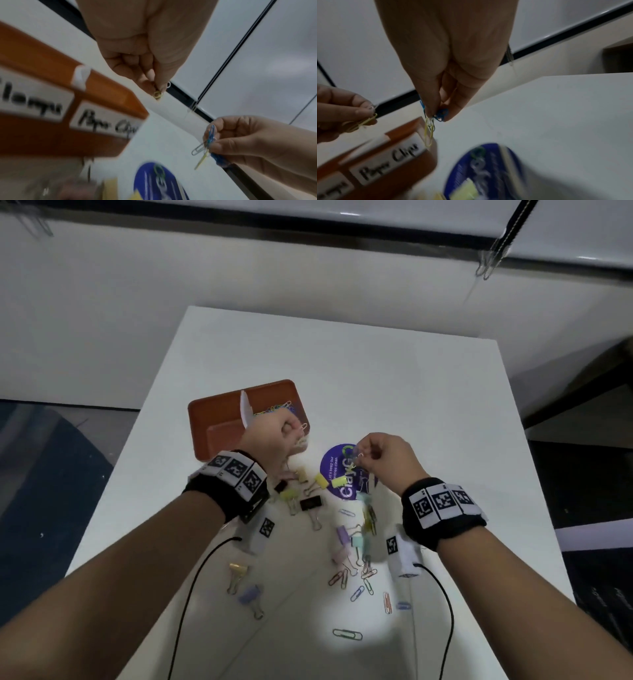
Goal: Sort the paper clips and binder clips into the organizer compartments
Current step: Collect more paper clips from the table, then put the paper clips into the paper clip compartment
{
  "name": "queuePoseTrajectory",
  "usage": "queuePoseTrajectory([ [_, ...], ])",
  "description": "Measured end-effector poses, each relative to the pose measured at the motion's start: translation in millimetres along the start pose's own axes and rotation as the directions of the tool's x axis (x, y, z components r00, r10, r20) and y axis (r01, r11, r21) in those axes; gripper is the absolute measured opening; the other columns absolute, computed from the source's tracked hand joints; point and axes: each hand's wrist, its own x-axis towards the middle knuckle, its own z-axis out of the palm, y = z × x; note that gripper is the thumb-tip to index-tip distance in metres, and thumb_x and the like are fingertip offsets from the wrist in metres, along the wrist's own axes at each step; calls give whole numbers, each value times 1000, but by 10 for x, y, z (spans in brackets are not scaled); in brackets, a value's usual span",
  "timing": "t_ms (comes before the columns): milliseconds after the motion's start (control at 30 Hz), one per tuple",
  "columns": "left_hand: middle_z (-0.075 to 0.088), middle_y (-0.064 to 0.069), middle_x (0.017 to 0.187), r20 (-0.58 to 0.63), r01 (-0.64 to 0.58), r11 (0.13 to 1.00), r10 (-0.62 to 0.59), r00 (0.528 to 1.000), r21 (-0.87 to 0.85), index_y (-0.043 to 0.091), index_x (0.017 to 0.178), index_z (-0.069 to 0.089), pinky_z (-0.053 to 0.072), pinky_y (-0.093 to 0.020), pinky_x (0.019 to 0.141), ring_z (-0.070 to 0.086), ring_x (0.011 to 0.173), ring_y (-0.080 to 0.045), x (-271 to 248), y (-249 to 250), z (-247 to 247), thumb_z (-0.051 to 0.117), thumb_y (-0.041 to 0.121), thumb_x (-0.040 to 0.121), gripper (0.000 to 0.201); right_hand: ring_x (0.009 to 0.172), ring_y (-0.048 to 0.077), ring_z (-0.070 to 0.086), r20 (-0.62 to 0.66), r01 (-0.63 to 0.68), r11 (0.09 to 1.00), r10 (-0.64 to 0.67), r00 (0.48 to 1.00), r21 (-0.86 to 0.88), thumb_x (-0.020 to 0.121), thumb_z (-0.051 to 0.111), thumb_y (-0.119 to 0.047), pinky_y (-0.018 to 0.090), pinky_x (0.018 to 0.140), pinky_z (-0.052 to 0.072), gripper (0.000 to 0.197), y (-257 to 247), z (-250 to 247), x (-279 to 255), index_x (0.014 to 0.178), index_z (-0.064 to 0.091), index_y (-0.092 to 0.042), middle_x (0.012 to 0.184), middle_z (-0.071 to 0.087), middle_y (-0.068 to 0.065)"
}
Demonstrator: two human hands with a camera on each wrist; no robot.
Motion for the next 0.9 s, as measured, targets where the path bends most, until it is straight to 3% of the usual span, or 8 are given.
queuePoseTrajectory([
  [67,64,-3,75,-62,12,998,-8,998,62,11,86,63,49,-30,92,52,61,-2,101,-27,-180,59,16,88,7,74,20,64,-29,52,998,-52,998,17,79,69,-7,27,70,52,12,-251,37,173,78,65,-19,83,70,7],
  [100,67,-4,78,-79,27,997,-21,997,69,13,86,65,48,-37,94,54,64,-8,164,-60,-247,60,18,87,7,77,23,65,-52,80,996,-78,996,42,79,69,-7,31,74,54,10,-365,75,273,80,67,-17,84,71,6],
  [200,70,-6,84,-105,56,998,-53,993,30,14,87,67,51,-29,79,62,74,-17,332,-100,-391,61,18,86,7,78,25,66,-140,149,986,-138,981,72,78,67,-6,40,79,55,11,-672,251,576,84,68,-15,80,69,3],
  [300,72,-4,95,-31,33,993,-30,999,112,11,94,71,46,-25,83,63,79,-17,440,-132,-429,56,20,90,18,80,23,66,-153,167,981,-151,977,100,78,65,-3,39,80,55,19,-842,497,815,92,69,-14,83,69,4],
  [400,67,-4,115,81,11,978,-28,996,207,10,104,70,44,-31,97,62,102,-22,417,-227,-387,51,16,91,24,80,16,62,-69,134,988,-129,989,71,81,61,-2,24,73,52,29,-820,622,851,108,64,-15,97,69,4],
  [567,68,-4,96,70,-109,979,98,993,173,12,92,69,51,-37,84,62,90,-21,135,-393,-187,61,17,84,12,76,15,62,-110,80,995,-72,991,67,87,58,-12,26,75,50,14,-298,452,543,97,67,-17,87,65,-5],
  [767,65,2,103,357,-160,912,16,934,378,25,100,65,45,-35,91,59,100,-20,-272,-413,500,60,46,81,28,75,18,56,-34,-192,976,189,981,-102,80,70,-17,21,63,38,12,655,344,-120,83,59,-21,81,61,-1],
  [900,58,-1,110,352,-109,860,-87,932,499,27,106,59,41,-37,94,55,108,-24,-399,-359,914,57,50,82,33,78,17,55,-3,-279,954,280,960,-109,77,74,-21,21,70,38,22,1021,391,-392,93,59,-19,86,57,0],
])
